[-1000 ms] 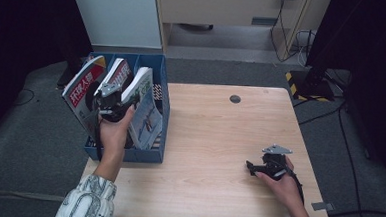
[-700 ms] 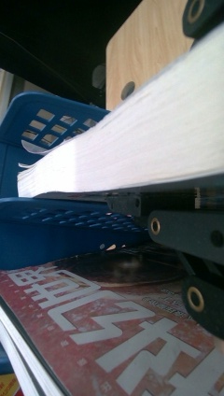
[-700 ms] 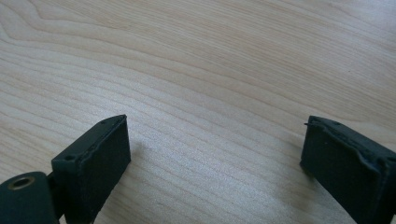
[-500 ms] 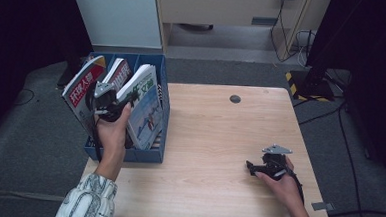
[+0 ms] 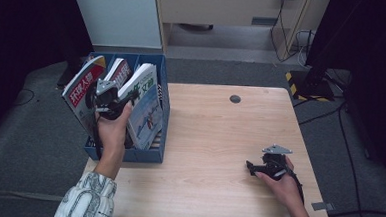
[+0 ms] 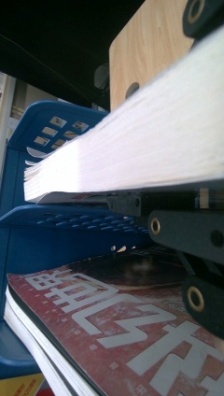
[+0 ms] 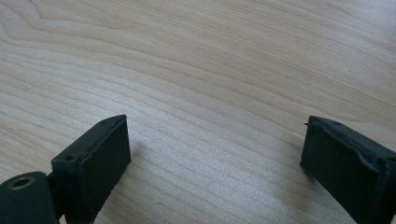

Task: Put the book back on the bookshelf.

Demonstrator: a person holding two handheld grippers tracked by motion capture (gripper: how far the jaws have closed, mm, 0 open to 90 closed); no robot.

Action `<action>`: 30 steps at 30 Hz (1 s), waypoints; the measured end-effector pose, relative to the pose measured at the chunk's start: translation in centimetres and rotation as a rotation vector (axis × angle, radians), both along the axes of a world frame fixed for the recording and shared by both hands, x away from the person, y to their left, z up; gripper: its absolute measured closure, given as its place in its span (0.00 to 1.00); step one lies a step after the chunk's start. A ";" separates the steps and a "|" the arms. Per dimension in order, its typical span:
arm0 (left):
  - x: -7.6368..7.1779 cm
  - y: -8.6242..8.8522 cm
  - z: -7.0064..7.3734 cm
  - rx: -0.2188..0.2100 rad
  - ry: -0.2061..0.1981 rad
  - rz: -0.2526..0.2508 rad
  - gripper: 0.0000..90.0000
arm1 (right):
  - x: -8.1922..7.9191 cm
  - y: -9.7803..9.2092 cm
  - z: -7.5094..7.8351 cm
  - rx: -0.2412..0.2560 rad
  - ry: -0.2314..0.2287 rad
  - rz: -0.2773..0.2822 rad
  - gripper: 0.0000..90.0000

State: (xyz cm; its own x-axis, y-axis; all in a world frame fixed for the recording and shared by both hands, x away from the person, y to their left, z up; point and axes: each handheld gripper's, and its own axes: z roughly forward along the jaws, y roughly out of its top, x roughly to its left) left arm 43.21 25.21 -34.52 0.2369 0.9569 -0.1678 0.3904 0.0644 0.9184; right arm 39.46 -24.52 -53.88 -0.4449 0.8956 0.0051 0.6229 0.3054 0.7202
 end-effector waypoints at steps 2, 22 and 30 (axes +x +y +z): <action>0.1 0.0 0.2 0.009 0.016 -0.006 0.81 | 0.0 0.0 0.0 0.000 0.000 0.000 0.09; 0.3 -0.1 -0.2 0.065 0.086 -0.002 0.80 | 0.0 0.0 0.0 0.001 0.001 -0.002 0.09; 0.4 -0.4 0.1 0.062 0.093 0.002 0.74 | 0.0 0.0 0.0 0.001 0.001 -0.001 0.09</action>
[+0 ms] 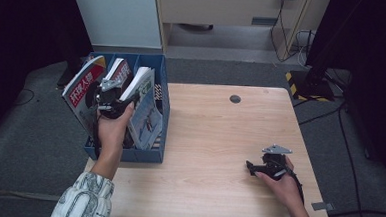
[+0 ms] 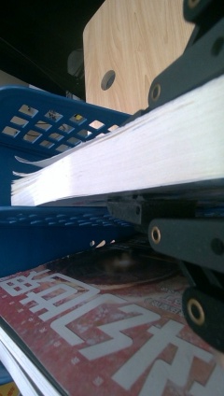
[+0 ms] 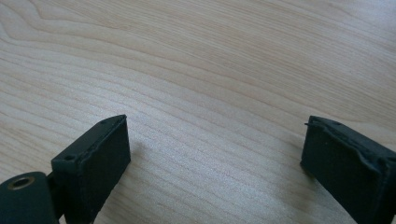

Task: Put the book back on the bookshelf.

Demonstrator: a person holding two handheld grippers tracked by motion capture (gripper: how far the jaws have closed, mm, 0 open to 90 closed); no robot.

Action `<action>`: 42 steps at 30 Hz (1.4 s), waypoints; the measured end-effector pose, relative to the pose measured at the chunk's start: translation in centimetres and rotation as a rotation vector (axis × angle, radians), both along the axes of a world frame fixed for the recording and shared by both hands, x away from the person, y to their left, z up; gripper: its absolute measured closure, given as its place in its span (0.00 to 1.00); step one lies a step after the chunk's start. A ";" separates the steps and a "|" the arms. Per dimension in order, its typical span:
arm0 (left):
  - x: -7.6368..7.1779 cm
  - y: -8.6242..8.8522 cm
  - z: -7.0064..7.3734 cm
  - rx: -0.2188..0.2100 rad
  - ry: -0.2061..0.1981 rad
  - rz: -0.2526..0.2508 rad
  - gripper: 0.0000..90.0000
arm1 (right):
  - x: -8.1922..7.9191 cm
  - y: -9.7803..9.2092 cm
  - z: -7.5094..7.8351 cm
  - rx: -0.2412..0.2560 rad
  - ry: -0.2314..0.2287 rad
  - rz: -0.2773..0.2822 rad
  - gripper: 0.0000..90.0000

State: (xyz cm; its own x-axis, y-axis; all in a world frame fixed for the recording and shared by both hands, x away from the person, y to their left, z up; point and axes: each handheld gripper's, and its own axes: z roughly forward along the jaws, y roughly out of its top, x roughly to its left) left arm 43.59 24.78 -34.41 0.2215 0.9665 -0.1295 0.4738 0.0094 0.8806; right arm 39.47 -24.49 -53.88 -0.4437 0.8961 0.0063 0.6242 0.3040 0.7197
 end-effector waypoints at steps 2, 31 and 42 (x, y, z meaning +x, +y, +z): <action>0.0 0.0 0.0 -0.005 0.000 0.002 0.71 | 0.0 0.0 0.0 0.000 0.000 0.000 0.09; 0.2 0.6 1.5 -0.047 -0.067 0.007 0.82 | 0.0 0.0 0.0 0.000 0.001 0.001 0.09; 0.9 0.2 1.9 -0.050 -0.109 0.023 0.82 | 0.0 0.0 0.0 0.000 0.000 0.001 0.09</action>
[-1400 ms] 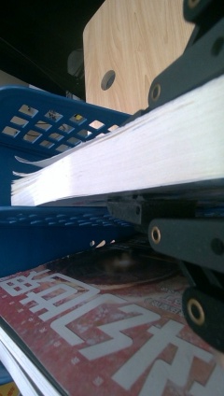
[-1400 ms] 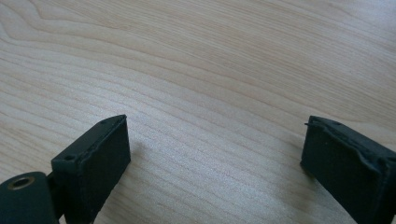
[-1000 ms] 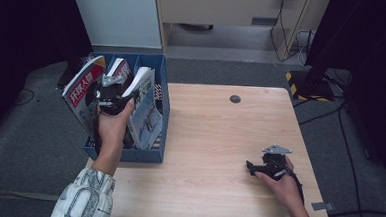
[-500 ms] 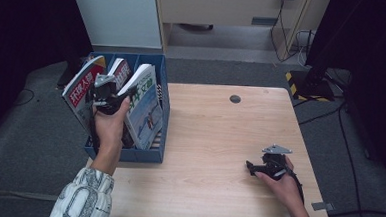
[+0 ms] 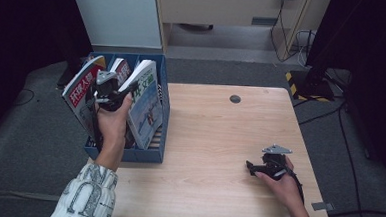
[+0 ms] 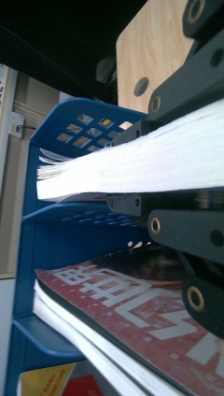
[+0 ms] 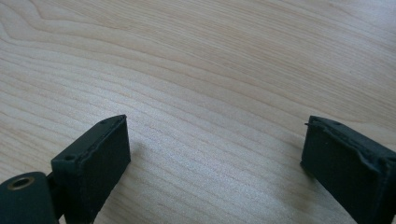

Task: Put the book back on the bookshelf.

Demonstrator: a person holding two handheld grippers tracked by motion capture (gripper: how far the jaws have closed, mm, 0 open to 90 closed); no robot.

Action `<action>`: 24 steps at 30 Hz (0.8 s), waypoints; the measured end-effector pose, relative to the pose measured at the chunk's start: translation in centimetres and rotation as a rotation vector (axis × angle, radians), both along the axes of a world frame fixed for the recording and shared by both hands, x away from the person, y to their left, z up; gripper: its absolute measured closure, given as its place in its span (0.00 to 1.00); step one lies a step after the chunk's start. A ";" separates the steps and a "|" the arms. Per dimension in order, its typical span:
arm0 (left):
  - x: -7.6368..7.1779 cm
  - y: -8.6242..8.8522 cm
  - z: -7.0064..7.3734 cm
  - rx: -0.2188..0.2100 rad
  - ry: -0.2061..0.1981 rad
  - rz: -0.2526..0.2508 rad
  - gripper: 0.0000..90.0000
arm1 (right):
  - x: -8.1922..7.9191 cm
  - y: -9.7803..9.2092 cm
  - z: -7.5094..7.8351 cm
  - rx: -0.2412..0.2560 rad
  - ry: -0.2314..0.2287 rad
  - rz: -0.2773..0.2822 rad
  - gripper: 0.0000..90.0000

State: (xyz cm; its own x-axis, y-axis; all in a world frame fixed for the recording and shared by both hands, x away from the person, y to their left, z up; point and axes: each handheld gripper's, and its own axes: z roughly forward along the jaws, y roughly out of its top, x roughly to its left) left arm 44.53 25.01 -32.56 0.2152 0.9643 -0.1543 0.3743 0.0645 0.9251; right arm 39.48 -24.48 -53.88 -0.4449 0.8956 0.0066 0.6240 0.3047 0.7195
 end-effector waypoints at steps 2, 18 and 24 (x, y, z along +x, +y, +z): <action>0.1 0.0 0.1 -0.001 -0.010 0.004 0.82 | 0.0 0.0 0.0 0.000 0.000 0.000 0.09; 1.2 -0.5 -1.1 -0.017 -0.042 0.017 0.82 | 0.0 0.0 0.0 -0.001 -0.001 0.004 0.09; 1.2 -0.5 -1.7 -0.020 -0.047 0.015 0.81 | 0.0 0.0 0.0 -0.001 -0.002 0.005 0.09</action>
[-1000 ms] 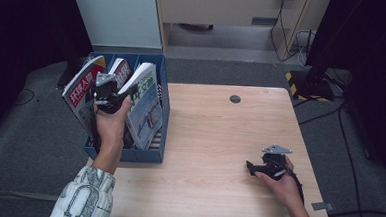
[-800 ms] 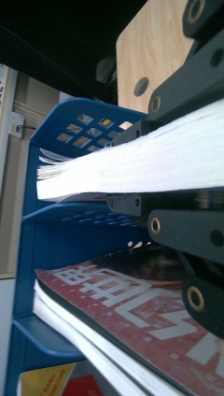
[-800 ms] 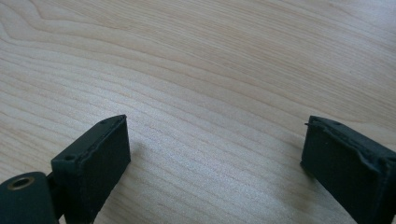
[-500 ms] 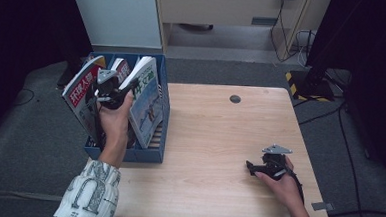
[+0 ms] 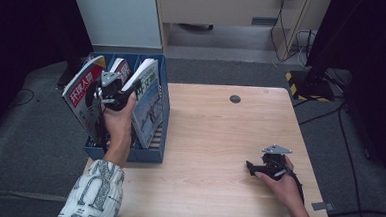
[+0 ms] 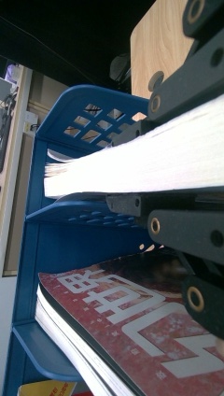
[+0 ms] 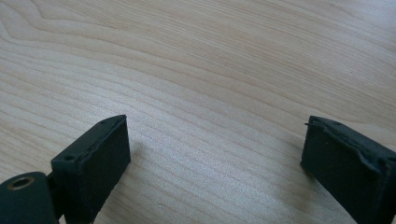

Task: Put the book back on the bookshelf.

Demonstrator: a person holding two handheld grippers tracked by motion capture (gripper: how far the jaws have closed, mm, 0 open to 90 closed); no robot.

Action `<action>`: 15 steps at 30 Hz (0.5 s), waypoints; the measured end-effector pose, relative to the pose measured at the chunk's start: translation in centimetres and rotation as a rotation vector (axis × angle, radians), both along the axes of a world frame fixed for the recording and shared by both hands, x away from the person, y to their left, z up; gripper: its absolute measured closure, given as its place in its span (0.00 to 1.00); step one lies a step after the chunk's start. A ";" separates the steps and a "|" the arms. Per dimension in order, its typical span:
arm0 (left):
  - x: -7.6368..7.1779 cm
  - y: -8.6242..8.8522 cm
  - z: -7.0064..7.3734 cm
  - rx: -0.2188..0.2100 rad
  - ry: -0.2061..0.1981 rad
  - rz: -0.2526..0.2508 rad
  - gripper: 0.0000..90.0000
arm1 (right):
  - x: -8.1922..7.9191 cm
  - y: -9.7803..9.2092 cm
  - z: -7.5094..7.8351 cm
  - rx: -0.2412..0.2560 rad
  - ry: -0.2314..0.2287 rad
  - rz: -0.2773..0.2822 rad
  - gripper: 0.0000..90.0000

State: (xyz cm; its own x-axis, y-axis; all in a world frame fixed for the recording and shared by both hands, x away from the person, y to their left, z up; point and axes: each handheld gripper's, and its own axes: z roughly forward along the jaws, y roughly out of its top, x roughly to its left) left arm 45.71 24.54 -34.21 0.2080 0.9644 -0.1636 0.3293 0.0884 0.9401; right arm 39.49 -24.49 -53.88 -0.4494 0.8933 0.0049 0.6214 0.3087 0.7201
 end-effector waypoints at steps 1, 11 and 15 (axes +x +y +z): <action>0.0 0.0 0.0 0.000 0.001 0.000 0.81 | 0.0 0.0 0.0 0.002 0.001 -0.002 0.09; -0.4 0.4 -0.1 0.018 0.030 0.001 0.81 | 0.0 0.0 0.0 0.000 0.000 -0.001 0.09; -0.6 0.4 -0.2 0.019 0.036 0.006 0.81 | 0.0 0.0 0.0 0.002 0.001 -0.002 0.09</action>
State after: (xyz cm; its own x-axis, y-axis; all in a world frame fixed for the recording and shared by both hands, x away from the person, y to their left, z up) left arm 45.11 24.91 -34.43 0.1963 0.9687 -0.1521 0.3623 0.0725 0.9292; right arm 39.47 -24.47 -53.88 -0.4473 0.8943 0.0070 0.6231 0.3061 0.7197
